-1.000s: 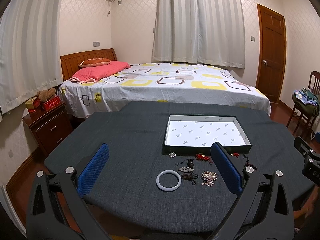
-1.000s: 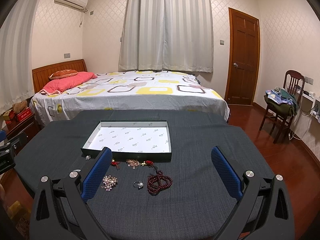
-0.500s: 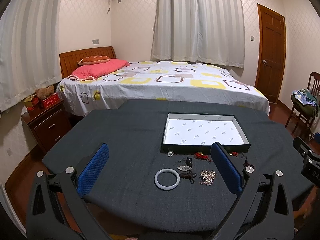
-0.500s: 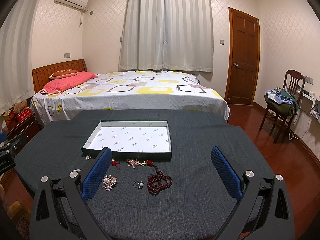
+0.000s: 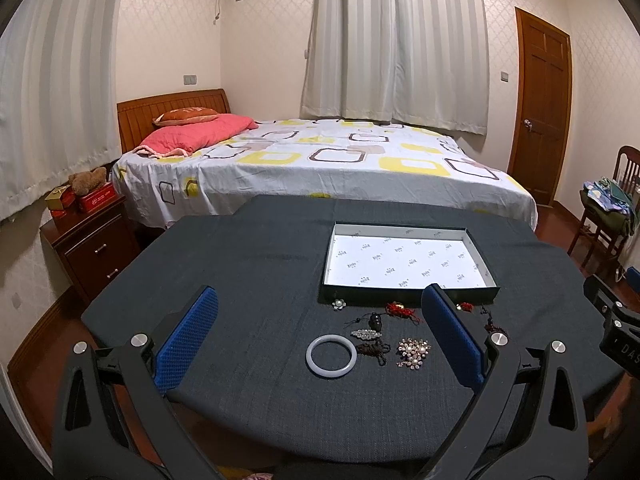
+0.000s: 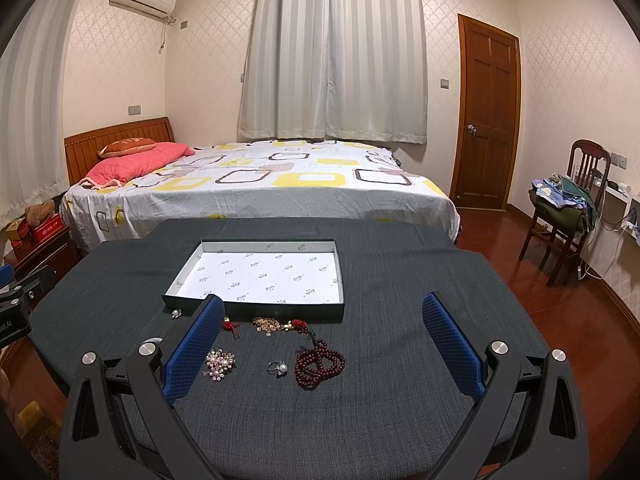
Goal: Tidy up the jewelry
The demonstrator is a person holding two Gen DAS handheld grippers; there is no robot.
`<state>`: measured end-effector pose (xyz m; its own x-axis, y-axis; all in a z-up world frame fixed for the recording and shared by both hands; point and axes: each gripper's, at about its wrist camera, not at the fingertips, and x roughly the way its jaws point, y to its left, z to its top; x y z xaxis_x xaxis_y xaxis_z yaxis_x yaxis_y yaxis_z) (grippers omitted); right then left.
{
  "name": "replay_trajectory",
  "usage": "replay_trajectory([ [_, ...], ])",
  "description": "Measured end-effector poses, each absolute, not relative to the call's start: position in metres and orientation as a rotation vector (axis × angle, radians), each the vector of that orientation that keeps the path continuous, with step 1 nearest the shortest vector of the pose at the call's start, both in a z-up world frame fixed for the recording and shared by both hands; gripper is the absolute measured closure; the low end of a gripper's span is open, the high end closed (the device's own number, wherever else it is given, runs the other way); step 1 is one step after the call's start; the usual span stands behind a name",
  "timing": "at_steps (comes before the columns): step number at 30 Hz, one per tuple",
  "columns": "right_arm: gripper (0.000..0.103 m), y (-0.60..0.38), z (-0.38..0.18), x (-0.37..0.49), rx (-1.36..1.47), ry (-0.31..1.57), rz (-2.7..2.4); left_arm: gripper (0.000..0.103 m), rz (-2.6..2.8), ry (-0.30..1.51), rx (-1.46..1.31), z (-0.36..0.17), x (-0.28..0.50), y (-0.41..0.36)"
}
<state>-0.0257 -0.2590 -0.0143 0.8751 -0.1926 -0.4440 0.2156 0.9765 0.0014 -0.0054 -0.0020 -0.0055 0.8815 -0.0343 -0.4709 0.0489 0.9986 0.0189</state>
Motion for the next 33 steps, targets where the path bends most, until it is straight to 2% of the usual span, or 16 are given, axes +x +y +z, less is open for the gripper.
replay_trajectory([
  [23,0.007,-0.26,-0.018,-0.025,0.055,0.475,-0.209,0.004,-0.051,0.509,0.034,-0.015,-0.004,-0.008],
  [33,0.007,-0.266,-0.055,-0.007,0.056,0.531,-0.218,0.004,-0.091,0.564,0.023,-0.036,0.01,-0.006],
])
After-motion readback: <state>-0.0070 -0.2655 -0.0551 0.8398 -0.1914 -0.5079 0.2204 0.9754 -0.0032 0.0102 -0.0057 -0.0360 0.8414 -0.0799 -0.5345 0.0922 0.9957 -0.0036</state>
